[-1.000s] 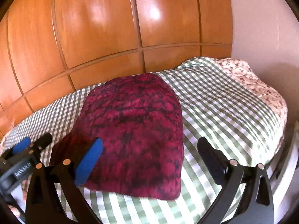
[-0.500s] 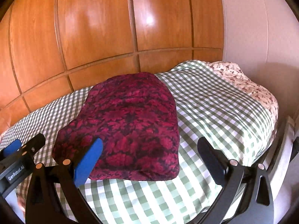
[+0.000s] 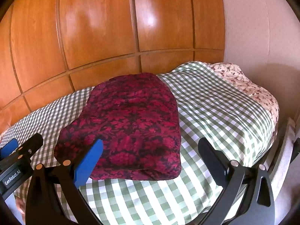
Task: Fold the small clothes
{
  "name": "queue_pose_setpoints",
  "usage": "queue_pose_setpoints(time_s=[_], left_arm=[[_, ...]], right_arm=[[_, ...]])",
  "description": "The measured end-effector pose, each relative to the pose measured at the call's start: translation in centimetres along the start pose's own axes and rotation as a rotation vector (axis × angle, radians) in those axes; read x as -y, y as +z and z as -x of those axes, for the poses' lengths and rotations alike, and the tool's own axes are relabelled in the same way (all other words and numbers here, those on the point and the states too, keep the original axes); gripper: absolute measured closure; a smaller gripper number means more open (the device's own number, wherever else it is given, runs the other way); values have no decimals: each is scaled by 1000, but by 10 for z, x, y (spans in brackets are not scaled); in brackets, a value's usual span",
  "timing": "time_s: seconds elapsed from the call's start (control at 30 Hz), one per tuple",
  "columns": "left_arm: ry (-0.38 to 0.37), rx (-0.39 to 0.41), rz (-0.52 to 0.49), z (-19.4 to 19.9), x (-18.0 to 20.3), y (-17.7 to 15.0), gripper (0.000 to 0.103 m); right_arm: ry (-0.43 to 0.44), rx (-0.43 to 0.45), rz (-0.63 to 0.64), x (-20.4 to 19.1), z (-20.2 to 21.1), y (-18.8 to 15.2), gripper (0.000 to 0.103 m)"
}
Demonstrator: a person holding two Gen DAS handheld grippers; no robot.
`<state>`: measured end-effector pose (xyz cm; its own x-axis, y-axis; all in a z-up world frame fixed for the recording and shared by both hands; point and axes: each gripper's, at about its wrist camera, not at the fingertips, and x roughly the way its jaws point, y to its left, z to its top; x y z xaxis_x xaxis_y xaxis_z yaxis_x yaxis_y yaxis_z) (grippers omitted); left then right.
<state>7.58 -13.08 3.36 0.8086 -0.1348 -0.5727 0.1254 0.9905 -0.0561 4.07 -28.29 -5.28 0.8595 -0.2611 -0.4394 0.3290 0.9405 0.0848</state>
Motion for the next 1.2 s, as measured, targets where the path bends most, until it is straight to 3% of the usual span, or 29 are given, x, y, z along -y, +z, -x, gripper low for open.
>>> queue_pose_setpoints(time_s=[0.8, 1.2], left_arm=[[10, 33, -6, 9, -1, 0, 4], [24, -30, 12, -8, -7, -6, 4]], right_arm=[[24, -23, 5, -1, -3, -2, 2], [27, 32, -16, 15, -2, 15, 2]])
